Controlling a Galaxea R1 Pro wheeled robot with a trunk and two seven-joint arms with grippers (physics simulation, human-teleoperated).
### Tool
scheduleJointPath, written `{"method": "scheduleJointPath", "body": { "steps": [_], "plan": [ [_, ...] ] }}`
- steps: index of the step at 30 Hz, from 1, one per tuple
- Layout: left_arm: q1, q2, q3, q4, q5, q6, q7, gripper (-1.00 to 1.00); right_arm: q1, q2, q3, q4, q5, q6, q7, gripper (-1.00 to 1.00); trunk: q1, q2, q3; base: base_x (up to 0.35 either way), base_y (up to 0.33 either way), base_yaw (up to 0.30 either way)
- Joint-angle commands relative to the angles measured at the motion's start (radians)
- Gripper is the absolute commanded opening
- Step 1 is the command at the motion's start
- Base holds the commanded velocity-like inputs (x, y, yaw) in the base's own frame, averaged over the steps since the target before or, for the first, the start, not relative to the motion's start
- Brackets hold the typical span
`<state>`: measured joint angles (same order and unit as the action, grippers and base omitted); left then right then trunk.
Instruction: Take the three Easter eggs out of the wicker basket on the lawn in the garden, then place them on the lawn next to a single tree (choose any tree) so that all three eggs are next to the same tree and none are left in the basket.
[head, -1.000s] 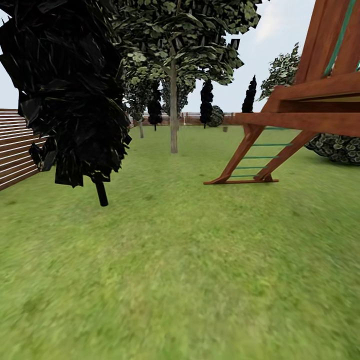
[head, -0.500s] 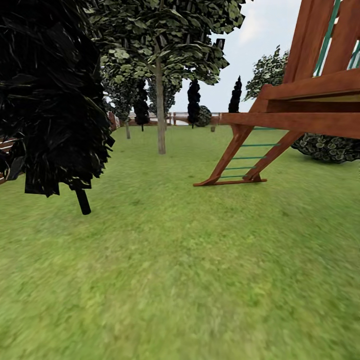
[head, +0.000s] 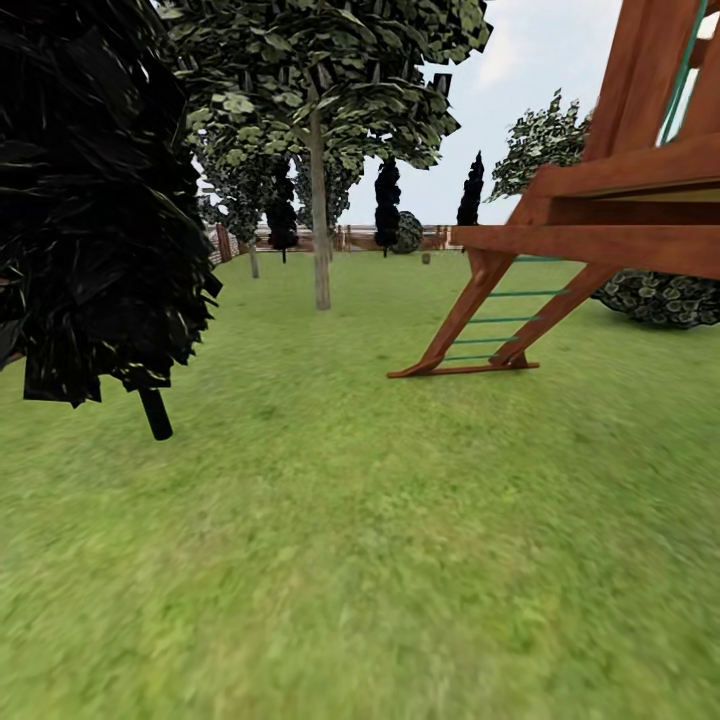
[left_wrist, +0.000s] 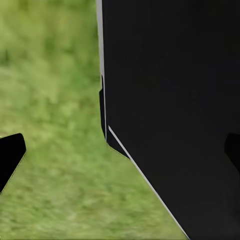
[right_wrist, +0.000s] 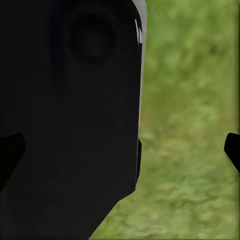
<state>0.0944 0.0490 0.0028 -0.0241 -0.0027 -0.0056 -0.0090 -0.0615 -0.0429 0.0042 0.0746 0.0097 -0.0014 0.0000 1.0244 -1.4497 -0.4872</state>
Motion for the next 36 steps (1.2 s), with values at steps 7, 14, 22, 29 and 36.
{"method": "scheduleJointPath", "body": {
  "steps": [7,14,22,29,36],
  "plan": [
    [0.001,0.0,0.0,-0.002,0.0,-0.001,-0.001,1.0,-0.001,0.0,0.0,0.002,0.001,0.0,0.0,1.0,0.001,0.0,-0.001,0.336,0.0,0.0],
    [0.001,0.0,0.0,-0.002,0.0,-0.001,0.0,1.0,-0.001,-0.001,0.0,0.002,0.001,0.0,0.0,1.0,0.001,0.0,-0.001,0.336,0.0,0.0],
    [0.001,0.0,0.0,-0.002,0.0,-0.001,-0.001,1.0,-0.001,-0.001,0.0,0.002,0.001,0.0,0.0,1.0,0.001,0.0,-0.001,0.336,0.0,0.0],
    [0.001,0.0,0.0,-0.002,0.0,-0.001,-0.001,1.0,-0.001,0.0,0.0,0.002,0.001,0.0,0.0,1.0,0.001,0.0,-0.001,0.336,0.0,0.039],
    [0.001,0.0,0.0,-0.002,0.0,-0.001,-0.001,1.0,-0.001,-0.001,0.0,0.002,0.001,0.0,0.0,1.0,0.001,0.0,-0.001,0.336,0.0,0.138]
  ]
}}
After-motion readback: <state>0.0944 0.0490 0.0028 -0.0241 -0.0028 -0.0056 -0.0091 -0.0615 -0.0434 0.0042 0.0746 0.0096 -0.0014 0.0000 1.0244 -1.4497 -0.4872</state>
